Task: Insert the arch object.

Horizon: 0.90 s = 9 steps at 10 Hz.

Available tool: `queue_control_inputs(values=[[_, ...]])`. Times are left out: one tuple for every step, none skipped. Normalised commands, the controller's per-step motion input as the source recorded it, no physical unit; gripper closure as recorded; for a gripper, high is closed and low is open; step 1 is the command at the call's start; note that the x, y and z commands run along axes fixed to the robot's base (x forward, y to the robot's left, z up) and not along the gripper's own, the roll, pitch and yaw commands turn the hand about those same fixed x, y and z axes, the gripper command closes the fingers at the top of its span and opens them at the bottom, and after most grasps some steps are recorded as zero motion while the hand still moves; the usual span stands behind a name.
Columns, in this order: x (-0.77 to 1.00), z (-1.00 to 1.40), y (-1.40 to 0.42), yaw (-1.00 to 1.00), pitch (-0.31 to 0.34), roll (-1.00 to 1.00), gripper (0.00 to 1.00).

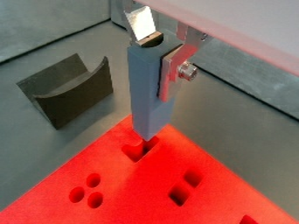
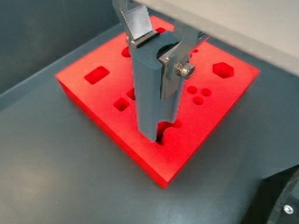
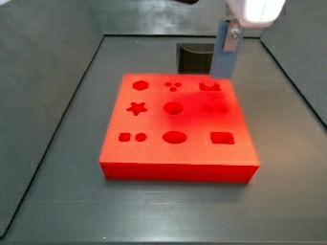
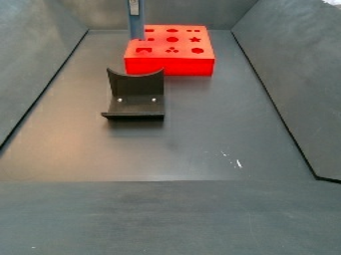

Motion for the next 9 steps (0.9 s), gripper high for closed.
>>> queue_control_inputs(values=[[-0.21, -0.25, 0.11, -0.04, 0.000, 0.00, 1.00], [-0.19, -0.26, 0.11, -0.03, -0.023, -0.02, 1.00], [-0.19, -0.30, 0.11, -0.03, -0.073, -0.09, 1.00], [-0.12, -0.28, 0.08, -0.04, -0.126, -0.21, 1.00], [0.00, 0.00, 0.00, -0.03, -0.137, -0.32, 1.00], [0.00, 0.00, 0.00, -0.07, -0.139, -0.34, 1.00], [0.00, 0.00, 0.00, -0.07, -0.127, -0.30, 1.00], [0.00, 0.00, 0.01, -0.04, -0.076, -0.17, 1.00], [0.00, 0.00, 0.00, -0.05, -0.047, -0.10, 1.00]])
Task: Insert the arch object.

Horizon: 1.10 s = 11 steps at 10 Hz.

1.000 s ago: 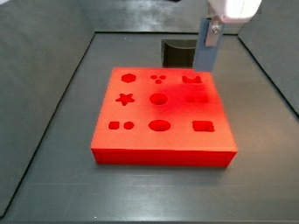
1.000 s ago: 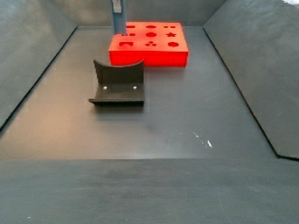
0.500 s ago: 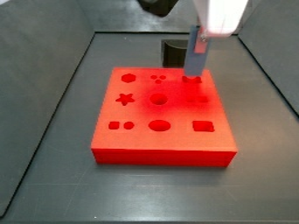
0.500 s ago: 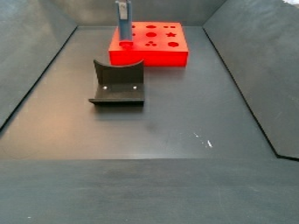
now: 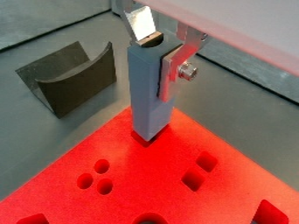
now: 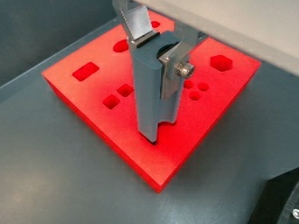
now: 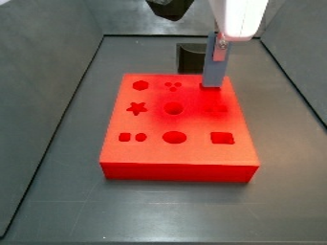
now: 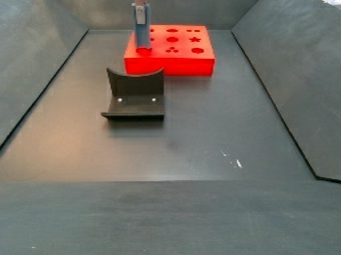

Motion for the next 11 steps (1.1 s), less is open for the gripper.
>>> queue_control_inputs(values=[[0.00, -0.02, 0.00, -0.04, -0.044, -0.07, 1.00], [0.04, -0.07, 0.00, 0.00, -0.020, -0.02, 1.00], [0.17, -0.15, 0.00, 0.00, 0.000, 0.00, 1.00], [0.11, -0.17, 0.00, 0.00, 0.000, 0.01, 1.00], [0.06, -0.16, 0.00, 0.00, 0.000, 0.00, 1.00], [0.05, -0.19, 0.00, 0.00, 0.000, 0.01, 1.00], [0.00, -0.20, 0.00, 0.00, 0.000, 0.02, 1.00], [0.00, -0.15, 0.00, 0.00, 0.000, 0.00, 1.00], [-0.13, -0.07, 0.02, 0.00, -0.001, 0.00, 1.00], [-0.13, -0.03, 0.00, 0.00, -0.019, 0.00, 1.00], [-0.05, -0.03, 0.00, 0.00, -0.027, 0.00, 1.00]])
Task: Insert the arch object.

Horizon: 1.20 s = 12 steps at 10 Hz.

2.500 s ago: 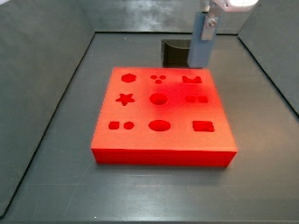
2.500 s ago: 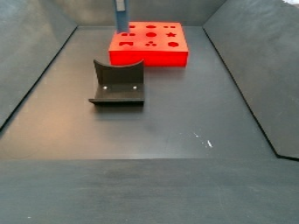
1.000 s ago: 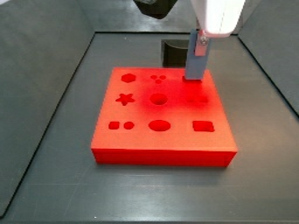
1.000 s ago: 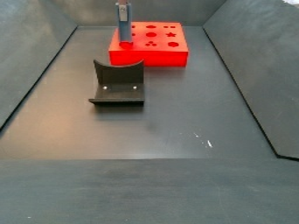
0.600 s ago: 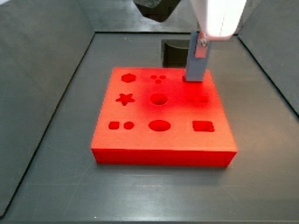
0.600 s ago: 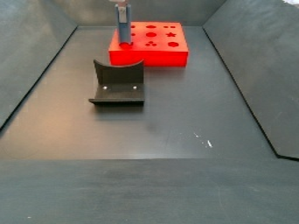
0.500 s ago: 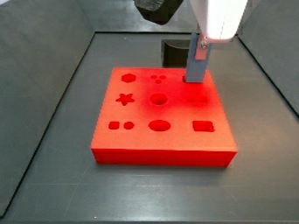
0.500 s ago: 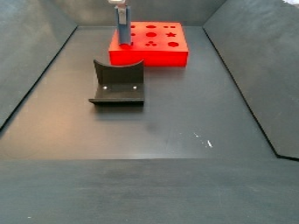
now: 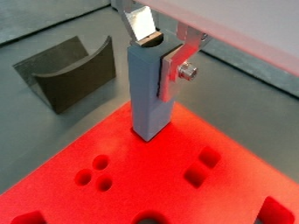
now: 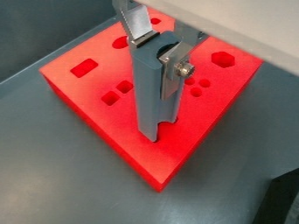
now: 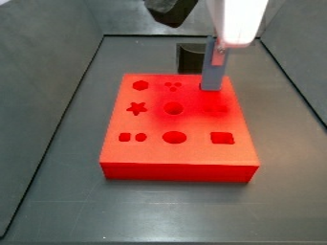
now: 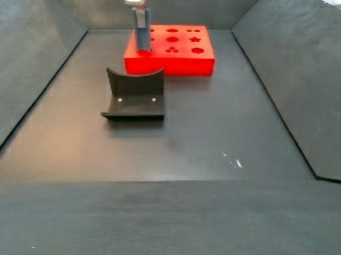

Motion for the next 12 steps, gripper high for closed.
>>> queue_control_inputs(values=[[-0.04, -0.05, 0.00, 0.00, -0.033, 0.00, 1.00], [-0.06, -0.10, 0.00, 0.00, -0.043, 0.00, 1.00], [0.00, -0.14, 0.00, 0.00, -0.040, 0.00, 1.00], [0.00, -0.31, 0.00, 0.00, -0.033, 0.00, 1.00], [0.00, -0.37, 0.00, 0.00, -0.030, 0.00, 1.00], [0.00, -0.44, -0.01, 0.00, -0.041, 0.00, 1.00], [0.02, -0.51, -0.04, 0.00, -0.071, 0.01, 1.00], [0.11, -0.54, -0.03, 0.00, -0.070, 0.07, 1.00], [0.09, -0.55, -0.03, 0.00, -0.067, 0.11, 1.00], [0.08, -0.58, -0.03, 0.00, -0.066, 0.14, 1.00], [0.00, -0.56, -0.03, 0.00, -0.074, 0.14, 1.00], [0.00, 0.00, 0.00, 0.00, 0.000, 0.00, 1.00]])
